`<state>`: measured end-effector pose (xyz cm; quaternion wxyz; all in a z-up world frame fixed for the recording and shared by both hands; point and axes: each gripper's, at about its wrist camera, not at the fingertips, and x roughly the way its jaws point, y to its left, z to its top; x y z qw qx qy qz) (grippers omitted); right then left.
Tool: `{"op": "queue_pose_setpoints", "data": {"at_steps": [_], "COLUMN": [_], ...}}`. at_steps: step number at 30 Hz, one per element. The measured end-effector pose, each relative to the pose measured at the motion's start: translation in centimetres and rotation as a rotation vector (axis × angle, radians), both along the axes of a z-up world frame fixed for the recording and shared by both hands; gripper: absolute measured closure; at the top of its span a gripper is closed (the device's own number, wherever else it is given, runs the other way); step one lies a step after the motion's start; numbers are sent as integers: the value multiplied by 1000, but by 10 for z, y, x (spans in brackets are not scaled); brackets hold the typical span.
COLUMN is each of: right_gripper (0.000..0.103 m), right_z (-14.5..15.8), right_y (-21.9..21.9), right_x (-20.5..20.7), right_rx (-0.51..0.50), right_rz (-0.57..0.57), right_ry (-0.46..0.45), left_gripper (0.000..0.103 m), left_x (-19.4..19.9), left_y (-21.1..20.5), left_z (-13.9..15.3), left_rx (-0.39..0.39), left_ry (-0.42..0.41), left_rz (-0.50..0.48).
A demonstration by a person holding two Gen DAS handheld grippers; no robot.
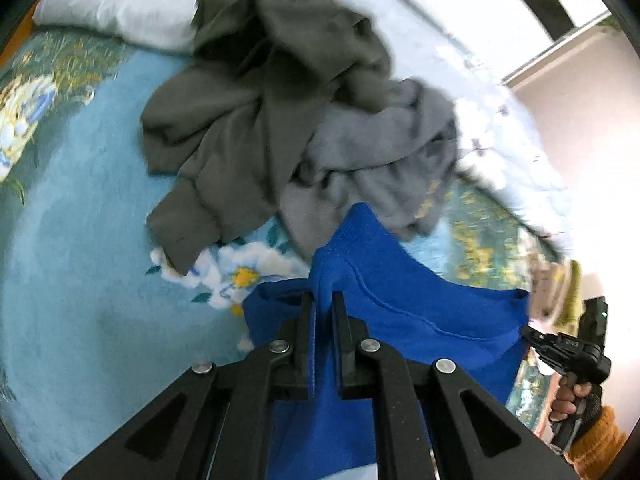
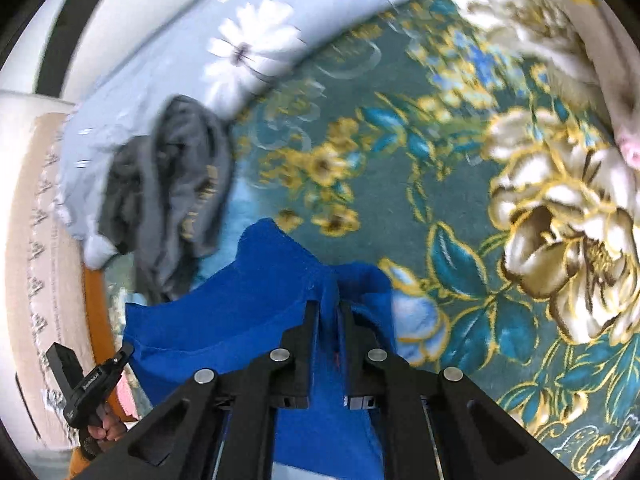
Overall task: Fold clothes
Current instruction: 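Lower the folded hem onto the collar with both grippers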
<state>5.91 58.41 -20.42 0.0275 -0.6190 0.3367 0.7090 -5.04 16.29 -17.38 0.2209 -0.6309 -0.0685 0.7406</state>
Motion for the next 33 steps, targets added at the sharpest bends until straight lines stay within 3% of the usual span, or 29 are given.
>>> {"op": "queue_pose_setpoints", "data": {"at_steps": [4,7,13,16,20,25,27,29,30,33], "right_gripper": [94,94,96,96,96,92,89,74,66,65], "right_z": [-17,-21,0,-12,-22,-14,-12,-11,-14,-24], "right_y": [0,2,5,11,3,0,2,3,2,-4], "right_x": [-4,-5,-8,-7,-10,-21,-26,-32,-37,-52], "right_rx": [7,9,6,2,5,31,31,35,34,29], "right_rz": [-13,-22,-58,-67,-41,-4,1,10,19,45], "right_ry": [-45,-52,33,-9,-40,-33,-27,-20,-23,-39], "left_gripper": [97,96,97,97,96,95,86,62,60,58], "left_x": [-6,-10,-11,-8,-5,-10,-13,-19,-22,-30], "left_y": [3,-2,-4,-8,-6,-3,-1,2,4,16], "left_z": [-38,-48,-32,-25,-48,-48,-46,-44,-43,-47], "left_rx": [-102,-91,-28,2,-76,-76,-56,-34,-23,-38], "left_ry": [-77,-102,-60,-43,-104,-120,-144,-148,-145,-148], "left_rz": [1,44,73,91,72,71,59,41,32,-3]}}
